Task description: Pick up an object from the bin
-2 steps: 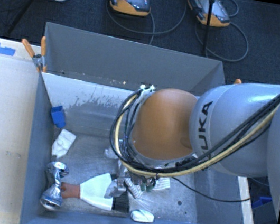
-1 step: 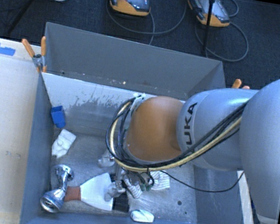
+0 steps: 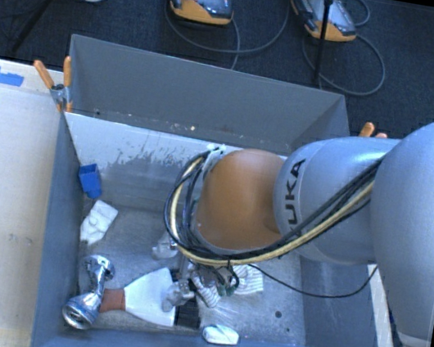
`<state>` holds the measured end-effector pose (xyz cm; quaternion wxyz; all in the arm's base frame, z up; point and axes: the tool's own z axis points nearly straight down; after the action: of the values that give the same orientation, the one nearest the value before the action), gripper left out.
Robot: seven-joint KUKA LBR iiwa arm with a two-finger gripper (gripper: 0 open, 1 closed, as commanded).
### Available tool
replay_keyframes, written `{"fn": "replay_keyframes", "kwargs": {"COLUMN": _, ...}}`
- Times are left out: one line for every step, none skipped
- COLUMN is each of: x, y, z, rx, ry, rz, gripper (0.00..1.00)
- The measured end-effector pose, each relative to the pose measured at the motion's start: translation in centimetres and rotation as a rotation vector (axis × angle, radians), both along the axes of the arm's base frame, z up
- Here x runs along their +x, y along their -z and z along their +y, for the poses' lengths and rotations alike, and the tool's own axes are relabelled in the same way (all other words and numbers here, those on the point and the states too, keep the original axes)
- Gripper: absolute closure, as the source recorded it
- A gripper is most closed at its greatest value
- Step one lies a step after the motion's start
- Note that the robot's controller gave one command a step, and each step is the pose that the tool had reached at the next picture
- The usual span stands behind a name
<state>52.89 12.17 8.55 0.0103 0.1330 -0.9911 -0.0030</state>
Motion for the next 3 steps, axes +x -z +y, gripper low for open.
{"fn": "replay_keyframes", "kwargs": {"x": -0.48, "y": -0.32, "z": -0.04, "rx": -0.003, "ry": -0.003, "rz": -0.004, "gripper": 1.0}}
{"fn": "replay_keyframes", "kwargs": {"x": -0.45, "y": -0.18, "z": -0.36, "rx": 0.003, "ry": 0.006, "rz": -0.007, "gripper": 1.0}}
{"fn": "replay_keyframes", "kwargs": {"x": -0.46, "y": -0.32, "z": -0.04, "rx": -0.004, "ry": 0.004, "rz": -0.004, "gripper": 1.0}}
